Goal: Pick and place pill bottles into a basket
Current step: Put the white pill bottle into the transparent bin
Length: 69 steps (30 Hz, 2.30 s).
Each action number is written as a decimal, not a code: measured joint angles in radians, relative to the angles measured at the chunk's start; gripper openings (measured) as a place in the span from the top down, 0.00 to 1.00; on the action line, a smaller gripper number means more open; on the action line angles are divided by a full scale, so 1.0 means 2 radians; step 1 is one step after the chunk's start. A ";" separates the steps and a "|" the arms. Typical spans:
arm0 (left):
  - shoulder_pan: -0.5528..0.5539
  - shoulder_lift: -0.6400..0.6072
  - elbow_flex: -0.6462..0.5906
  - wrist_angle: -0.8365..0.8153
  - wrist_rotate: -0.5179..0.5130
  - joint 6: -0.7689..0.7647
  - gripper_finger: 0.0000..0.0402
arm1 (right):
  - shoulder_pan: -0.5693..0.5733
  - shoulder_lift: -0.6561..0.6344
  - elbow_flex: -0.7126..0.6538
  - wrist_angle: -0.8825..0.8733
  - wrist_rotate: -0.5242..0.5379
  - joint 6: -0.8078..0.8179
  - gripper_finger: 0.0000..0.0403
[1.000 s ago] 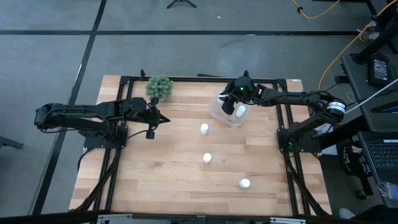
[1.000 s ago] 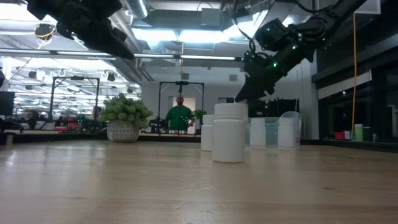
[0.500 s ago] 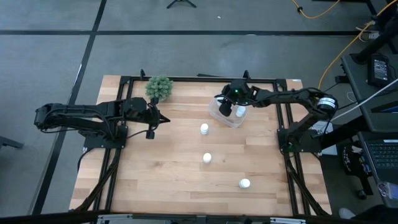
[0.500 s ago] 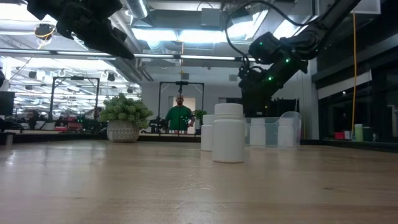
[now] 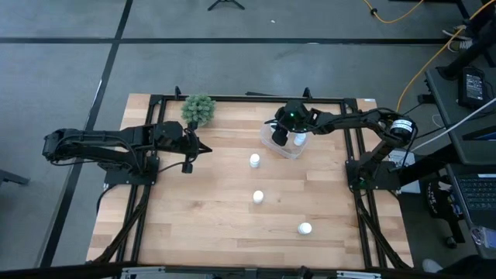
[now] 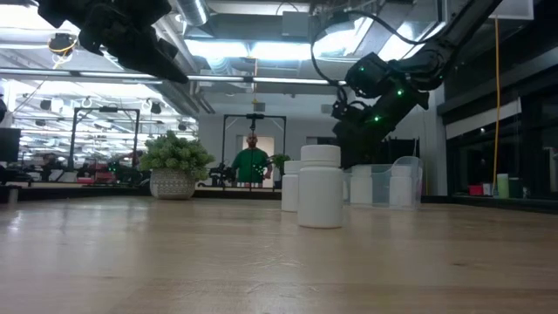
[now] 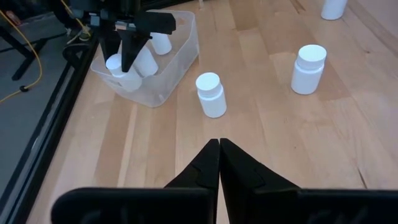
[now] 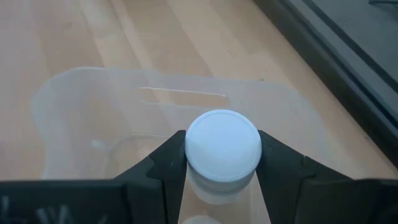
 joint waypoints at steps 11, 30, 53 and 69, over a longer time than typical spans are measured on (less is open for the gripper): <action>0.000 0.000 0.000 0.000 0.000 0.000 0.98 | 0.000 0.000 0.000 0.001 0.003 -0.001 0.60; 0.000 0.000 0.000 0.000 0.000 -0.001 0.99 | 0.000 0.000 0.000 -0.002 0.002 0.002 0.47; 0.000 0.000 0.000 -0.002 0.000 -0.013 0.98 | 0.000 -0.005 0.077 -0.113 0.038 -0.029 0.47; 0.000 0.000 0.000 -0.001 0.000 -0.013 0.97 | 0.057 -0.293 0.056 -0.217 0.066 -0.035 0.83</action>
